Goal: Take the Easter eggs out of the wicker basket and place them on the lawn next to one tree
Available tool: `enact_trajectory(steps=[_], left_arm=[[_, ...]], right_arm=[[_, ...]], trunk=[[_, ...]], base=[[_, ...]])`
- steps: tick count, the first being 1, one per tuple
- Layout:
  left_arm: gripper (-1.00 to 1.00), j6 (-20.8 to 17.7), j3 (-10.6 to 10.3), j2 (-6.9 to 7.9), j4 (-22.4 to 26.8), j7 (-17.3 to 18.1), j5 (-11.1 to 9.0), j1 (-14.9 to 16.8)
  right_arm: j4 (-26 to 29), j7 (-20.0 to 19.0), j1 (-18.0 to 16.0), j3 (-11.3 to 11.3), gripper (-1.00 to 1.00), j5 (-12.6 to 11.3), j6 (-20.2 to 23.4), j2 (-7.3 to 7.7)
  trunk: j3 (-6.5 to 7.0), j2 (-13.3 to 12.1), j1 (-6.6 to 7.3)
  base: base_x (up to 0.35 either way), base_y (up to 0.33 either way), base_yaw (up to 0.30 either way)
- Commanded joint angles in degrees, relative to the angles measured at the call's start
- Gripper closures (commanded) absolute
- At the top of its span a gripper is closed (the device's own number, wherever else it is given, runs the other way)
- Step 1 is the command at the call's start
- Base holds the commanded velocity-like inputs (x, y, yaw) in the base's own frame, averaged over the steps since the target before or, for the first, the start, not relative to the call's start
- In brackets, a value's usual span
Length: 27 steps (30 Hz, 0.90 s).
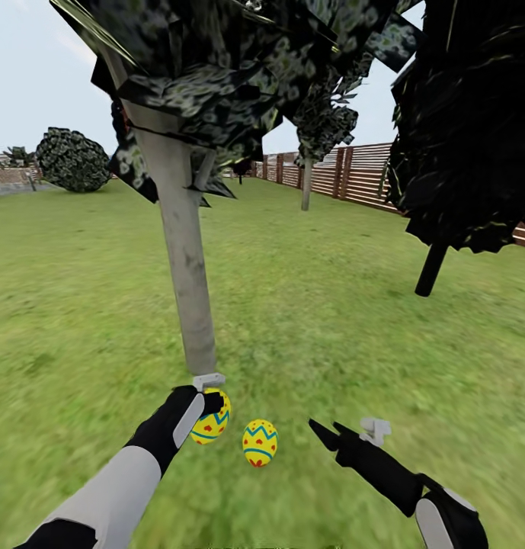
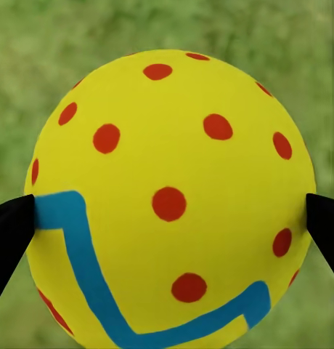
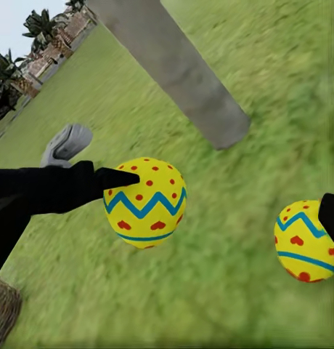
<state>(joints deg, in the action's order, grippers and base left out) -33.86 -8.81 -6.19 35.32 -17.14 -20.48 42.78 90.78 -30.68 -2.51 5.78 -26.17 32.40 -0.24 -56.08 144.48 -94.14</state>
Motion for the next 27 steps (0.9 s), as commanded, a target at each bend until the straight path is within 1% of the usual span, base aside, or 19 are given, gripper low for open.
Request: enact_trajectory(steps=[1,6,27], left_arm=[[1.0,-0.2,-0.2,0.04,0.1,-0.5,-0.6,0.0],[1.0,-0.2,-0.2,0.04,0.1,-0.5,-0.6,0.0],[1.0,-0.1,-0.2,0.04,0.1,-0.5,-0.6,0.0]], right_arm=[[0.0,-0.1,0.0,0.1,-1.0,-0.4,0.5,-0.03],[0.0,-0.2,0.0,0.2,-1.0,-0.4,0.7,-0.05],[-0.4,0.2,0.0,0.2,-1.0,-0.3,0.7,-0.11]], trunk=[[-0.23,0.0,-0.01],[-1.26,0.1,-0.14],[-5.91,0.4,-0.68]], base=[[0.0,0.0,-0.163],[0.0,0.0,-0.051],[0.0,0.0,-0.001]])
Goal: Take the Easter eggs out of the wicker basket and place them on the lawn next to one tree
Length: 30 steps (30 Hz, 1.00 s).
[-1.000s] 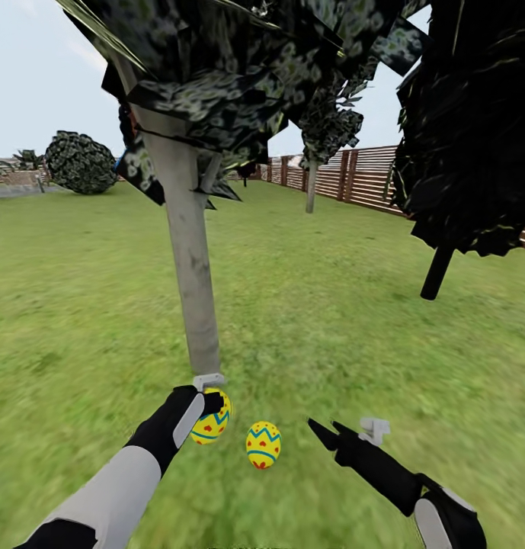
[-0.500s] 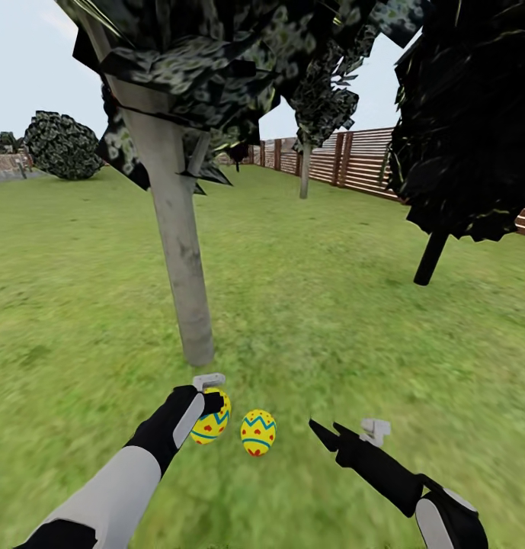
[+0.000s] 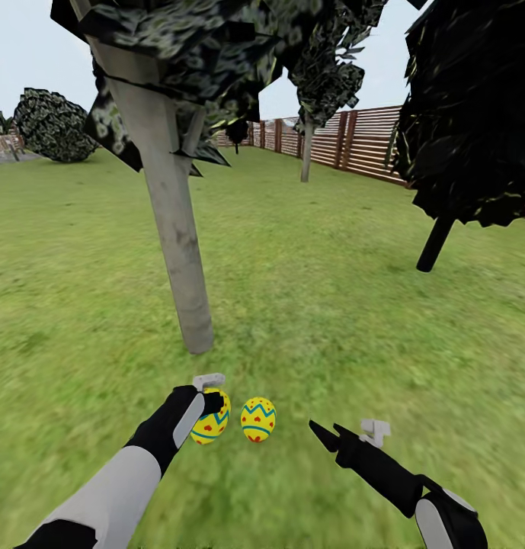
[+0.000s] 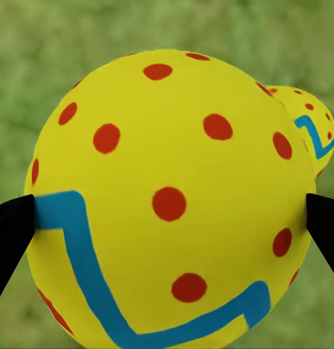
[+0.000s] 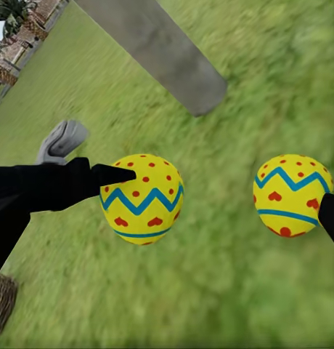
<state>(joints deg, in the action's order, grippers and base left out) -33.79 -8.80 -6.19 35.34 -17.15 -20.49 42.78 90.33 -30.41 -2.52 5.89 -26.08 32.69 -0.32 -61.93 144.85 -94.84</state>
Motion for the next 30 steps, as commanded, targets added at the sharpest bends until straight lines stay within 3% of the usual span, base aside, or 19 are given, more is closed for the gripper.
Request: enact_trajectory(steps=[1,15,24,30], left_arm=[[1.0,-0.2,-0.3,0.04,0.1,-0.5,-0.6,0.0],[1.0,-0.1,-0.3,0.06,0.1,-0.5,-0.6,0.0],[1.0,-0.2,-0.3,0.04,0.1,-0.6,-0.6,0.0],[1.0,-0.3,-0.3,0.04,0.0,-0.6,-0.5,0.0]], right_arm=[[0.0,-0.1,0.0,0.1,-1.0,-0.4,0.4,-0.03],[-0.1,0.0,-0.1,0.1,-1.0,-0.3,0.5,-0.05],[-0.1,0.0,-0.1,0.2,-1.0,-0.3,0.5,-0.03],[-0.1,0.0,-0.1,0.2,-1.0,-0.4,0.5,-0.03]], trunk=[[-0.28,0.0,-0.01],[-2.5,0.2,-0.27],[-2.5,0.2,-0.27],[-2.5,0.2,-0.27]], base=[[0.0,0.0,0.0],[0.0,0.0,0.0],[0.013,0.0,0.0],[0.27,0.0,0.0]])
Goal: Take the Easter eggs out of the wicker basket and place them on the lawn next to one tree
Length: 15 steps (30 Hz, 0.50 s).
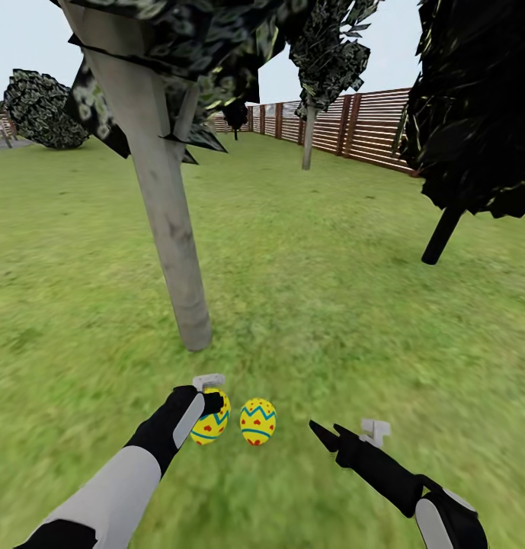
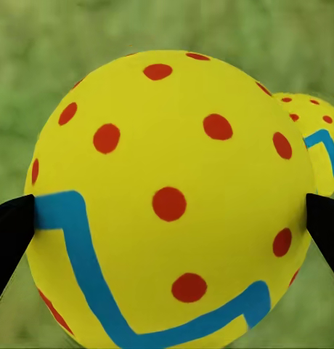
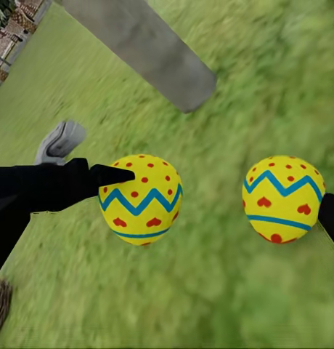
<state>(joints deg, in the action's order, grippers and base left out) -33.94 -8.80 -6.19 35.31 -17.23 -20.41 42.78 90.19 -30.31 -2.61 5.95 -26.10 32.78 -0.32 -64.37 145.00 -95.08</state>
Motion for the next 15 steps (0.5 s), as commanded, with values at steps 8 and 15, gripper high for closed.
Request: enact_trajectory(steps=[8,15], left_arm=[[1.0,-0.2,-0.3,0.04,0.1,-0.5,-0.7,0.0],[1.0,-0.1,-0.3,0.07,0.2,-0.4,-0.8,0.0]], right_arm=[[0.0,-0.1,0.0,0.1,-1.0,-0.4,0.4,-0.03],[0.0,-0.1,0.0,0.1,-1.0,-0.4,0.4,-0.01]], trunk=[[-0.05,0.0,-0.02],[-0.05,0.0,-0.02]], base=[[0.271,0.0,0.0],[0.051,0.0,0.0]])
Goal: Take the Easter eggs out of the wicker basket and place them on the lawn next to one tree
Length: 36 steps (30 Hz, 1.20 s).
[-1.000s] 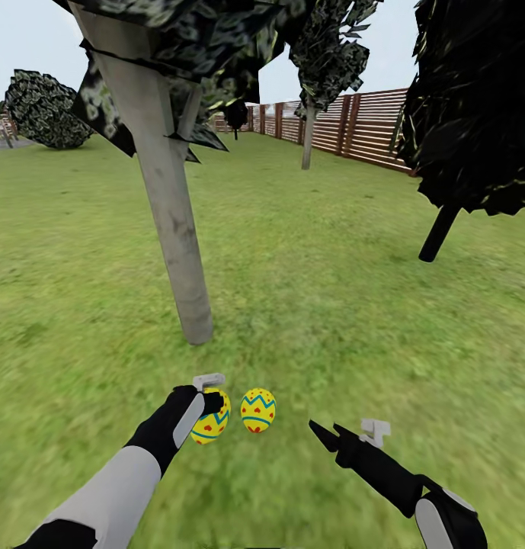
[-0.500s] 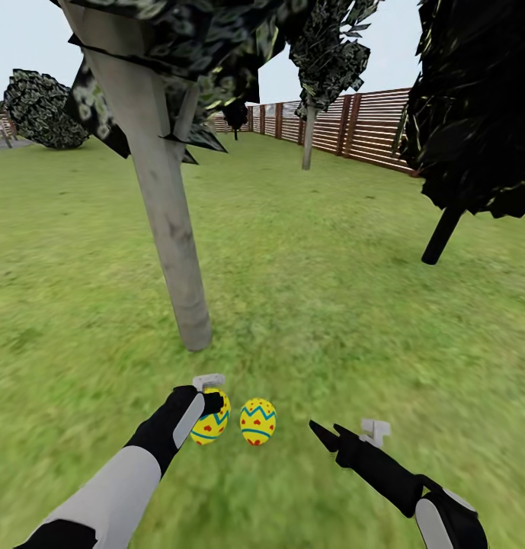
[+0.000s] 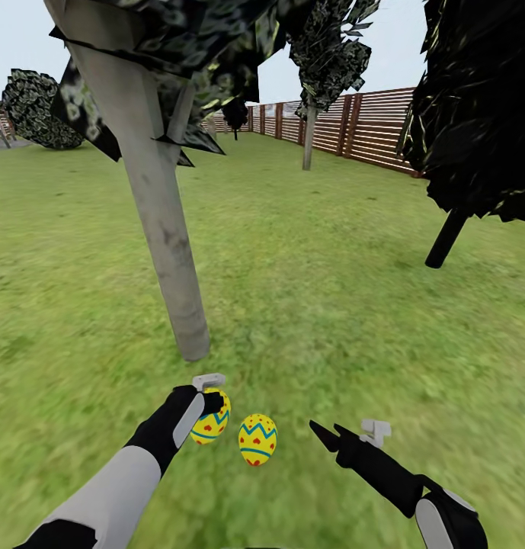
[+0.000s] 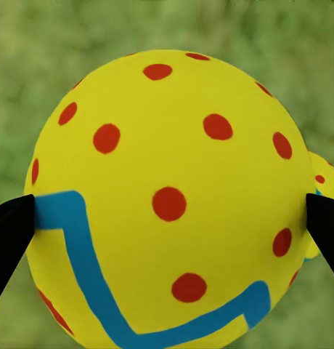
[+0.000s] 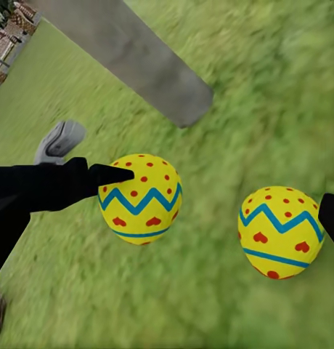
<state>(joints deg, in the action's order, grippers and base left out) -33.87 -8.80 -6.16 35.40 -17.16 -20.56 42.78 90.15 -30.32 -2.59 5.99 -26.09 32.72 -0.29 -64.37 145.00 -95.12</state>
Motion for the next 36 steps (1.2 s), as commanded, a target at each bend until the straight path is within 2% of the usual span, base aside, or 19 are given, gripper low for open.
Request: enact_trajectory(steps=[1,16,24,30,36], left_arm=[[1.0,-0.2,-0.3,0.06,0.1,-0.5,-0.6,0.0],[1.0,-0.2,-0.2,0.52,0.1,-0.8,-0.9,-0.1],[1.0,-0.1,0.0,0.62,0.8,-0.7,-0.9,-0.3],[1.0,-0.1,0.1,0.62,0.7,-0.7,-1.0,-0.3],[1.0,-0.1,0.1,0.63,0.6,-0.7,-1.0,-0.3]], right_arm=[[0.0,-0.1,0.0,0.1,-1.0,-0.4,0.4,-0.03],[0.0,-0.1,0.0,0.2,-1.0,-0.4,0.5,0.09],[0.0,-0.1,0.0,0.3,-1.0,-0.4,0.5,0.11],[0.0,-0.1,0.0,0.3,-1.0,-0.4,0.5,0.11],[0.0,-0.1,0.0,0.3,-1.0,-0.4,0.5,0.06]], trunk=[[-0.05,0.0,0.01],[-3.15,0.2,-0.35],[-3.15,0.2,-0.35],[-4.48,0.3,-0.5],[-4.48,0.3,-0.5]], base=[[0.005,0.0,0.0],[0.0,0.0,0.0],[0.0,0.0,0.0],[0.0,0.0,0.0],[0.005,0.001,0.0]])
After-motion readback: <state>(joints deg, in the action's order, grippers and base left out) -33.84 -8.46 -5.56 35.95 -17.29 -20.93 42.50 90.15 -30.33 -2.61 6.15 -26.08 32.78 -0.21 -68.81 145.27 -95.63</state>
